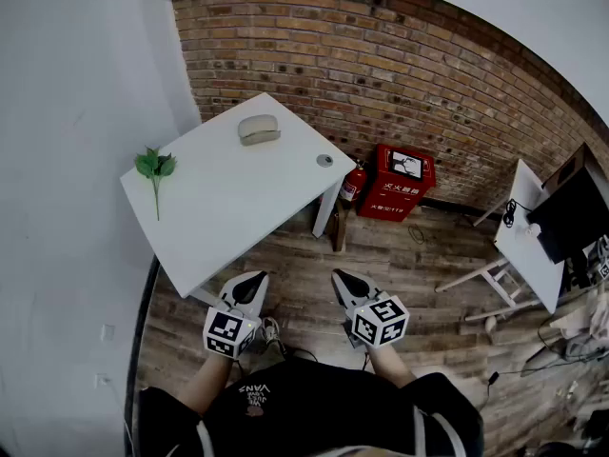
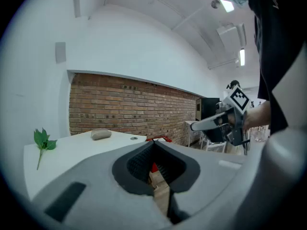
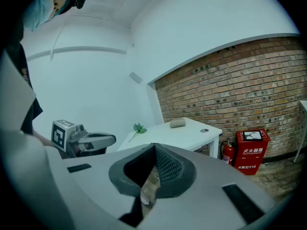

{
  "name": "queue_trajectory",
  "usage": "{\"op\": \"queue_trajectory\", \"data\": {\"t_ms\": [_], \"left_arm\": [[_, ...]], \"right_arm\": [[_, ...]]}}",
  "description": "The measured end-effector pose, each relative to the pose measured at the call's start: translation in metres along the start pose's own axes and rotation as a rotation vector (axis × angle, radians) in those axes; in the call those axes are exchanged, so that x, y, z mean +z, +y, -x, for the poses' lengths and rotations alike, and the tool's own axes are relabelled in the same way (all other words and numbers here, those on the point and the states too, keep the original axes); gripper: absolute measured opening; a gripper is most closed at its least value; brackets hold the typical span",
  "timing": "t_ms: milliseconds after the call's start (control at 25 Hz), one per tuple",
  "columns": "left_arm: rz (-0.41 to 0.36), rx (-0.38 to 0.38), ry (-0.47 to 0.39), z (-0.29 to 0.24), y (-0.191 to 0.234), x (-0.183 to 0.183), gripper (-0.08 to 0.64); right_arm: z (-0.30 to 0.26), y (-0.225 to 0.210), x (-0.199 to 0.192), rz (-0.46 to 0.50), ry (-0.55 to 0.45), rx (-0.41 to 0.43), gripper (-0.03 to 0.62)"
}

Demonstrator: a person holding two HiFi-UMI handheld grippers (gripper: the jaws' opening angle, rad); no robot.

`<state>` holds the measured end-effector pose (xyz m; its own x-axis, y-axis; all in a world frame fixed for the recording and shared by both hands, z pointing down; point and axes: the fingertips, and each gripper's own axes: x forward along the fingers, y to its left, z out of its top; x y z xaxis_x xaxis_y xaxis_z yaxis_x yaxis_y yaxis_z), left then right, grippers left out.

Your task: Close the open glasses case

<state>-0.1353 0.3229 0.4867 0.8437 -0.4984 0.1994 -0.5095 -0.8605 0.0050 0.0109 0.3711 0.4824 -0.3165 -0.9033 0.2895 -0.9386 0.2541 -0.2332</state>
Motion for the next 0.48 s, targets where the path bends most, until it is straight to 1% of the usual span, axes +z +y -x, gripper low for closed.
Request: {"op": "queue_trajectory", "data": {"t_ms": [200,360,400,480], "left_arm": [[0.001,-0.002,0.011,-0.004,-0.001,0.003,0.011],[0.008,-0.006,-0.009,-0.012,0.007,0.003,0.011],[0.012,-0.012,-0.013,-0.016,0.009,0.003,0.032],[0.027,-0.025,-0.009,-0.025,0.016,0.002,0.243]], "right_arm": [[-0.003,0.0,0.005,0.013,-0.008,0.012,-0.002],[-0.017,0.001,0.01,-0.03,-0.036,0.059,0.002],[-0.023,0.0,0.011,-0.034,-0.039,0.065,0.024],[-0.035,-0.003,0.014,-0.041,-0.037,0.07,0.168]]}}
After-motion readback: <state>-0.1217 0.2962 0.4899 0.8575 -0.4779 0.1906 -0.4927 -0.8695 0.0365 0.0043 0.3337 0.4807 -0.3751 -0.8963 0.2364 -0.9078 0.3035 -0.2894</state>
